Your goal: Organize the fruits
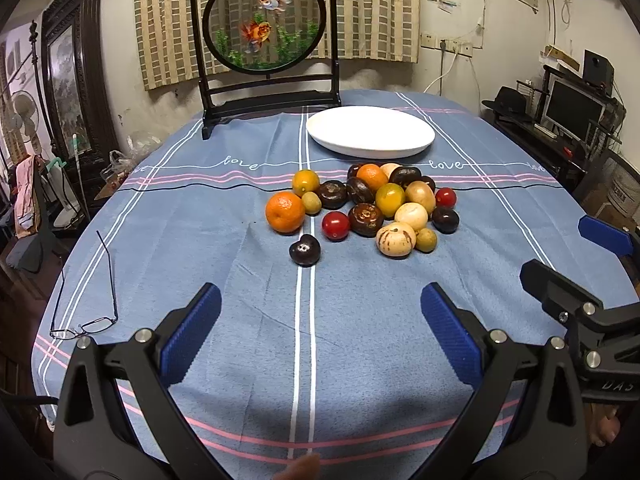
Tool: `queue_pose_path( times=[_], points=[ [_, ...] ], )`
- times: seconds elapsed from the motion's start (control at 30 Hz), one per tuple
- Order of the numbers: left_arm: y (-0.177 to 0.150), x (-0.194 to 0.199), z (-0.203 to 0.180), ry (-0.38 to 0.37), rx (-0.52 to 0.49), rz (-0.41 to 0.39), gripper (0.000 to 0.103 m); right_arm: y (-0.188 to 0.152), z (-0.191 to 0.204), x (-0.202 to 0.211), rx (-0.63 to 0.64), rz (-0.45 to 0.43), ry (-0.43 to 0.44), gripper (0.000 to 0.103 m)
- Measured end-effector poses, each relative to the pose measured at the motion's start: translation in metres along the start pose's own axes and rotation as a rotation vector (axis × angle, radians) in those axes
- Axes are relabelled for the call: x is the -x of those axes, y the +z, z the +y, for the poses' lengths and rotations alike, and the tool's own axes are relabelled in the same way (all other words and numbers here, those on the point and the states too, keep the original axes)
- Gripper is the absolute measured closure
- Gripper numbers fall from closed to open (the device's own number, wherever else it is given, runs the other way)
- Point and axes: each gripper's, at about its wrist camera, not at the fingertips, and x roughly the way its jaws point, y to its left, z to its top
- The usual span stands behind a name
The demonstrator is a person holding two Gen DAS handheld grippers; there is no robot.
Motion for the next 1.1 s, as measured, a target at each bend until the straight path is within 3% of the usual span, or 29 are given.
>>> queue_pose_path(
  times=[0.2,0.4,0.47,0.53,0.6,0.7,0.83,1.1],
  points=[
    [-0.004,-0.008,0.003,-0.059,-0.027,0.004,0.002,-0.004,-0.006,-0.003,-0.014,-0.025,0.053,0.001],
    [-0.013,-0.021,0.021,-0.102,-0.040,-0.015,0.002,-0.013,-0.042,0.002,-0.140,-0.171,0.148,0.001],
    [-0.009,-0.033,0.024,-0.088,-0.064,0.029,0.002,-0.015,-0.048,-0.013,-0.161,-0.084,0.217,0.001],
    [-0.005,-0.042,0.026,-0.094,-0.073,0.053,0.002,-0.013,-0.050,-0.035,-0.142,0.063,0.254,0.001],
    [0.001,-0.054,0.031,-0.119,-0.063,0.072,0.002,-0.011,-0.054,-0.046,-0.154,0.123,0.291,0.001],
    [0.010,-0.074,0.038,-0.159,-0.032,0.122,0.002,0.001,-0.057,-0.050,-0.130,0.120,0.330,0.001],
    [0.021,-0.097,0.041,-0.185,-0.009,0.157,0.003,0.018,-0.052,-0.058,-0.059,0.087,0.279,0.001],
    [0.031,-0.130,0.038,-0.255,0.003,0.221,0.035,0.046,-0.056,-0.100,-0.033,0.116,0.331,0.001]
  ],
)
